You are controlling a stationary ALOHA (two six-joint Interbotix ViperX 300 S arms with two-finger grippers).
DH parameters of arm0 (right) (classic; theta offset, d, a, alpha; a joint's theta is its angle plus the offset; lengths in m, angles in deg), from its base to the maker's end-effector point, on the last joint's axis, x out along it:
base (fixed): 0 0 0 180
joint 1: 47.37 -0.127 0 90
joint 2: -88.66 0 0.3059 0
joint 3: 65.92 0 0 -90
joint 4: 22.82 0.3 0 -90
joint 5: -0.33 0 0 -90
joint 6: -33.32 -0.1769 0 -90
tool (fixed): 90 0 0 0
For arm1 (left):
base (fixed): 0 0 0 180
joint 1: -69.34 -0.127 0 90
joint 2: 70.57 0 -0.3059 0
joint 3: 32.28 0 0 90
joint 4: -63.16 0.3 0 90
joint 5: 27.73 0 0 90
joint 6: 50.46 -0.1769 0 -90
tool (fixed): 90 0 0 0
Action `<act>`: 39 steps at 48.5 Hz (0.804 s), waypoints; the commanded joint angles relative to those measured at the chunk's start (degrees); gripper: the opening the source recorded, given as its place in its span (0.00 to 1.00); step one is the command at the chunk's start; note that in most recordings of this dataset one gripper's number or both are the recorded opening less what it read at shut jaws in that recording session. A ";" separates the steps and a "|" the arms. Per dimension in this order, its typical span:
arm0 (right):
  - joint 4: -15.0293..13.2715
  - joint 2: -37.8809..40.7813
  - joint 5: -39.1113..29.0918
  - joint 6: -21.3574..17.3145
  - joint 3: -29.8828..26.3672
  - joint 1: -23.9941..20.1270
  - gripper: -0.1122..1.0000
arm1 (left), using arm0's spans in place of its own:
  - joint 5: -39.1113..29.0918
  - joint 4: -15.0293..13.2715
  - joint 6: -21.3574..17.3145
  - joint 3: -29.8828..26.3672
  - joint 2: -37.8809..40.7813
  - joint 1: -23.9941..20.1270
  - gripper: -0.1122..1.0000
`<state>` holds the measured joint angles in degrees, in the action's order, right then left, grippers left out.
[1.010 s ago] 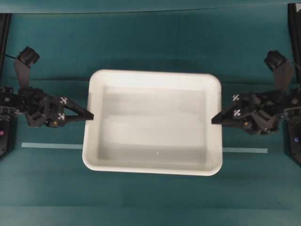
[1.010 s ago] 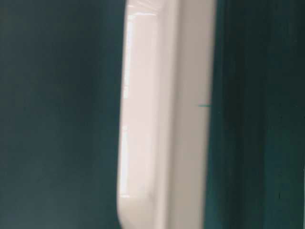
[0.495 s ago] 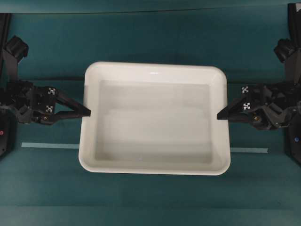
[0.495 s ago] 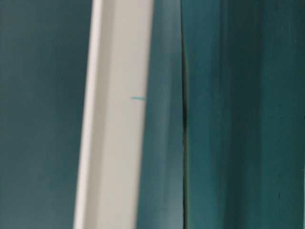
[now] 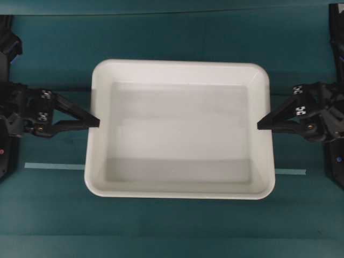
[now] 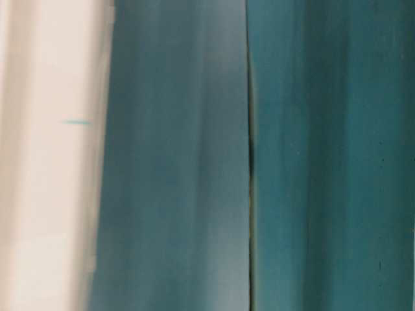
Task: Lift the white case with both hands.
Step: 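Lift the tray upward with both grippers holding its side walls, then hold the tray raised between both grippers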
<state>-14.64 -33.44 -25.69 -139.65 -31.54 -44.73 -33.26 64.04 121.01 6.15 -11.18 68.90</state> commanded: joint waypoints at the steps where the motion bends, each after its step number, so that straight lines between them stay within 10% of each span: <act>1: 0.09 0.97 0.09 -0.18 -4.75 0.18 0.20 | -0.70 0.18 0.18 -4.22 0.44 0.18 0.16; 39: 0.18 -2.20 -7.47 -0.97 -13.36 0.00 0.19 | -8.44 0.18 0.00 -13.54 -0.79 0.00 0.16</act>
<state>-14.64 -36.51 -33.78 -140.62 -43.05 -44.82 -41.61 64.04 121.27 -5.63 -13.55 68.81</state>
